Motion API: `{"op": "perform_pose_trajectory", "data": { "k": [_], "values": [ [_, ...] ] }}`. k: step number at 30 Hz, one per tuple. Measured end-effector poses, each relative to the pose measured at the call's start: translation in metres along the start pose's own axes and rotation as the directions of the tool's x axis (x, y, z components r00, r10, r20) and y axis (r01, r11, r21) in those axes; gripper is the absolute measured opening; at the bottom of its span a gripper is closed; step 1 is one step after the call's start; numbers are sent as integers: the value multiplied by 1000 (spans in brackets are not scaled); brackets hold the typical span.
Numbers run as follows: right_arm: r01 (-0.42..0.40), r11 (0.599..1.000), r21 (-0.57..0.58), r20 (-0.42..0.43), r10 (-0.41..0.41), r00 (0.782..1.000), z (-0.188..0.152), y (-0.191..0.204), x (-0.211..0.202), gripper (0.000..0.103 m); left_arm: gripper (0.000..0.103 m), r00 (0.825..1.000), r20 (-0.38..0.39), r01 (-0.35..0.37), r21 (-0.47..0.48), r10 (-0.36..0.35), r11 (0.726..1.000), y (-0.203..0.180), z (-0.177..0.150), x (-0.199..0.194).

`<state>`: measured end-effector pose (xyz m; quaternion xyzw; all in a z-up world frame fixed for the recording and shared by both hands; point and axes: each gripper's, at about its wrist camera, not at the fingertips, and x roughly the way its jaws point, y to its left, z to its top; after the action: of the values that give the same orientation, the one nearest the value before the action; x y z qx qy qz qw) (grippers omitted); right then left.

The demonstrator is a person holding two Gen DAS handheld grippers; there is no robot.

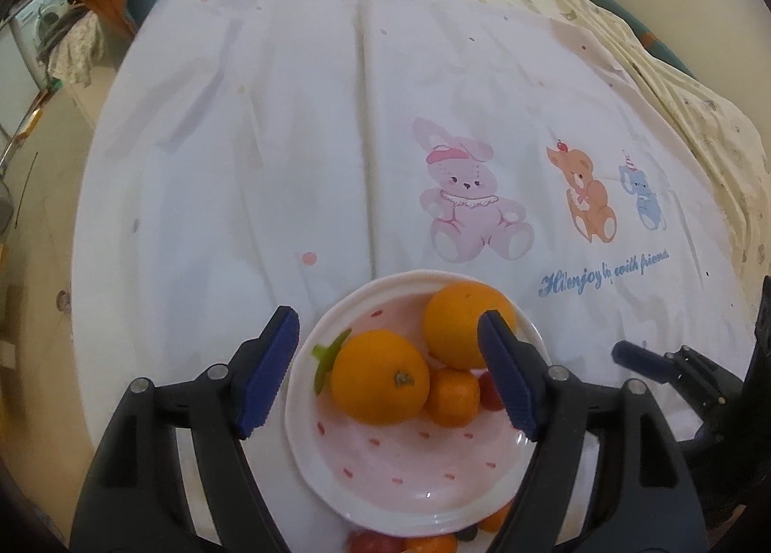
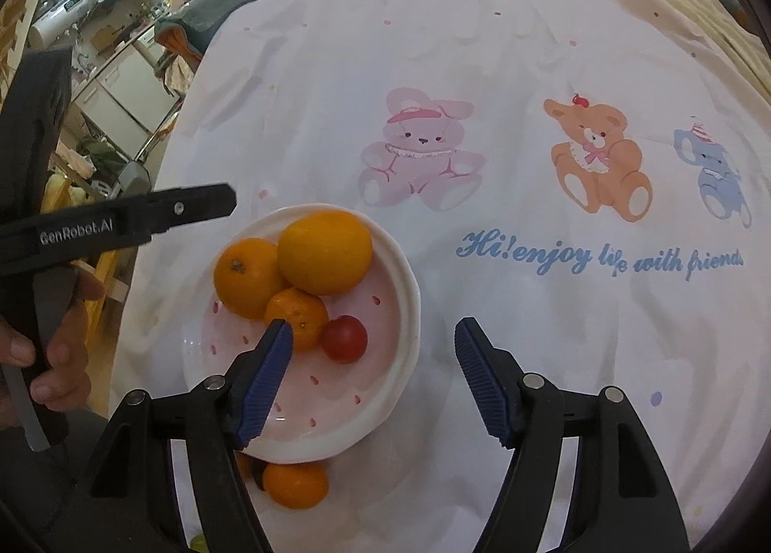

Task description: Organize fruits

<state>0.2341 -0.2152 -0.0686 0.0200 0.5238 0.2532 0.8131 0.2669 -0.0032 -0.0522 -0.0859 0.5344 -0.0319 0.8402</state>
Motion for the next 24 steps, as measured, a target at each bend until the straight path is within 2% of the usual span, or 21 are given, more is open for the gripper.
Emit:
{"op": "perform_pose_trajectory", "data": {
  "k": [1, 3, 11, 16, 24],
  "values": [
    [3, 1000, 3, 8, -3, 1000, -1, 1, -3, 81, 76, 1000, 0, -5, 0, 5, 1000, 0, -2, -3],
    [11, 1000, 6, 31, -12, 999, -2, 3, -11, 84, 80, 1000, 8, -8, -3, 8, 1000, 2, -8, -10],
    [-9, 998, 61, 65, 5, 998, -13, 5, -35, 85, 88, 1000, 26, -13, -36, 14, 999, 14, -34, -39],
    [-6, 996, 87, 85, -1, 996, -25, 9, -48, 94, 88, 999, 26, -17, -41, 18, 999, 18, -53, -52],
    [-16, 992, 125, 95, 4, 995, -47, 16, -64, 96, 88, 997, 50, -57, -40, 59, 998, 18, -88, -74]
  ]
}}
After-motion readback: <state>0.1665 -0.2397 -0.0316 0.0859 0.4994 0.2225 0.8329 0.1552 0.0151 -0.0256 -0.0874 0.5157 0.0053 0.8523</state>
